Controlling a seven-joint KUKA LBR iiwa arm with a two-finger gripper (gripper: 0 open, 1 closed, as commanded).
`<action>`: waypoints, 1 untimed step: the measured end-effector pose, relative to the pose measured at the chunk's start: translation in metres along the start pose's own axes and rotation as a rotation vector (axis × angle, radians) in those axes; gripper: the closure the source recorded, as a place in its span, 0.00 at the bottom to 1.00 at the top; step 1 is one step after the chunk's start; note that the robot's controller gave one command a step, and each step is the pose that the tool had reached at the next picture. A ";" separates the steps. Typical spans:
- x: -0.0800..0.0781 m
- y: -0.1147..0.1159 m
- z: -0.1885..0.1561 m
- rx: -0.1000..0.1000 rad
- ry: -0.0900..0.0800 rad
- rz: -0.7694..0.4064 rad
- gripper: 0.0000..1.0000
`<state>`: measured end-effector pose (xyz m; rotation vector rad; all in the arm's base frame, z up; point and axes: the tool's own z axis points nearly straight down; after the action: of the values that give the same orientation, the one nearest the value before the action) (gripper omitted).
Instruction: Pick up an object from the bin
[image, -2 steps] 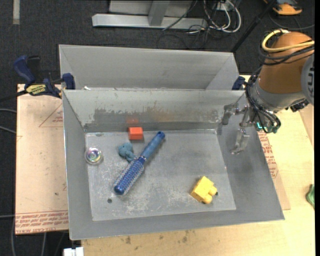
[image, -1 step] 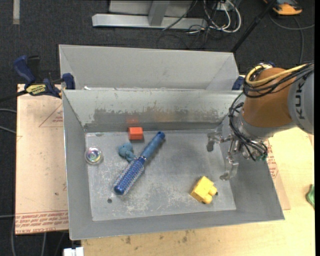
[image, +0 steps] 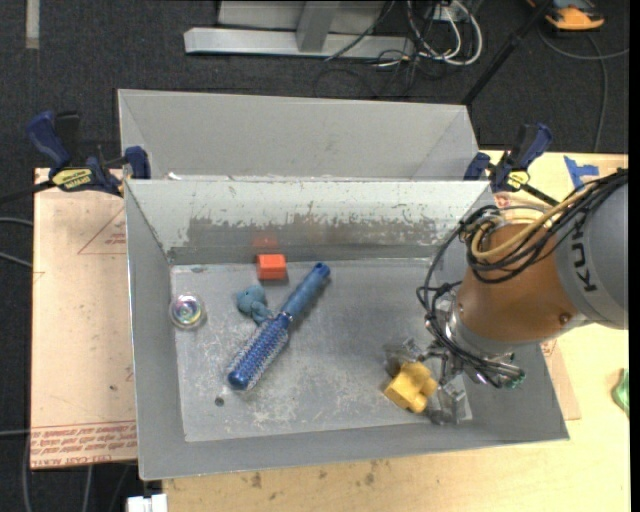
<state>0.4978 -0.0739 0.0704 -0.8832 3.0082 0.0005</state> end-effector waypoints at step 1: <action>0.001 0.000 0.001 -0.002 0.004 -0.002 1.00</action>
Offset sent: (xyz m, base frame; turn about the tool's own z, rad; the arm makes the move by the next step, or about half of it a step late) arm 0.0000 0.0000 0.0000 0.0000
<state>0.4968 -0.0741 0.0698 -0.8882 3.0114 0.0012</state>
